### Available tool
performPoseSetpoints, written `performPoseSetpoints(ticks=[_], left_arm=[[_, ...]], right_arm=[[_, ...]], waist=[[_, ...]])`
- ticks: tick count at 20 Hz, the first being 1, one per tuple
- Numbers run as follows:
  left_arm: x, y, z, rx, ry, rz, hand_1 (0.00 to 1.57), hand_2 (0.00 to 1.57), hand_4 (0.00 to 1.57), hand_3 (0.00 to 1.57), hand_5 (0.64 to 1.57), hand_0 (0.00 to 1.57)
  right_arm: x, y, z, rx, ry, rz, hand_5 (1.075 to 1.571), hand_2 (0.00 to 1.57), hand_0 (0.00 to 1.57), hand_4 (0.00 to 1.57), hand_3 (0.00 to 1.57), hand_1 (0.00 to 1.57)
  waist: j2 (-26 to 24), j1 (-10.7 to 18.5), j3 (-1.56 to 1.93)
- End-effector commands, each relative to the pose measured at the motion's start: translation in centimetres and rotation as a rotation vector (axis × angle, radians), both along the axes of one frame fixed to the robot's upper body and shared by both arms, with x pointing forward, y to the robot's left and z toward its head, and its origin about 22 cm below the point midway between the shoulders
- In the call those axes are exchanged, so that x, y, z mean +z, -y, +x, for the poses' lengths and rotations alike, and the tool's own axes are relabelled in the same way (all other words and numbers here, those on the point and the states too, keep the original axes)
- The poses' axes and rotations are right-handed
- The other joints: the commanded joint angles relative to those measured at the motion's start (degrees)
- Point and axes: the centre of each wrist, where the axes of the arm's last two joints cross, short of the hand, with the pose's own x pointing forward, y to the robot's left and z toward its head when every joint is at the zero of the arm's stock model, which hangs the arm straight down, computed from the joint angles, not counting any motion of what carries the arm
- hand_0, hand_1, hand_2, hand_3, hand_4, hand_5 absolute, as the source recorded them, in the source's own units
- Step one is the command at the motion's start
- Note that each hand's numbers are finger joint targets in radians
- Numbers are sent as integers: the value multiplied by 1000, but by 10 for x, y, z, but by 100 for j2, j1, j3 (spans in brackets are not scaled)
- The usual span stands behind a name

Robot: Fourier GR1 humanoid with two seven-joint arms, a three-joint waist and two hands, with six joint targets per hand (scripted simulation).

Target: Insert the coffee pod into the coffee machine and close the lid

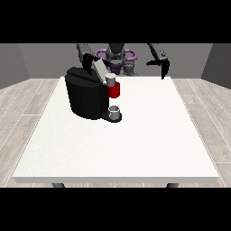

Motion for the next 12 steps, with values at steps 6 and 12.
performPoseSetpoints(ticks=[6, 12], left_arm=[[12, -7, 14, 10, -3, -5, 0, 0, 376, 0, 1571, 0], [11, -20, 19, 2, 24, 0, 0, 0, 381, 0, 1571, 0]], right_arm=[[-17, -21, 3, 27, -24, 6, 1571, 0, 0, 396, 0, 0], [18, -28, 17, 50, 42, -43, 1571, 0, 0, 396, 0, 0]], waist=[[120, 80, 10], [393, 155, 7]])
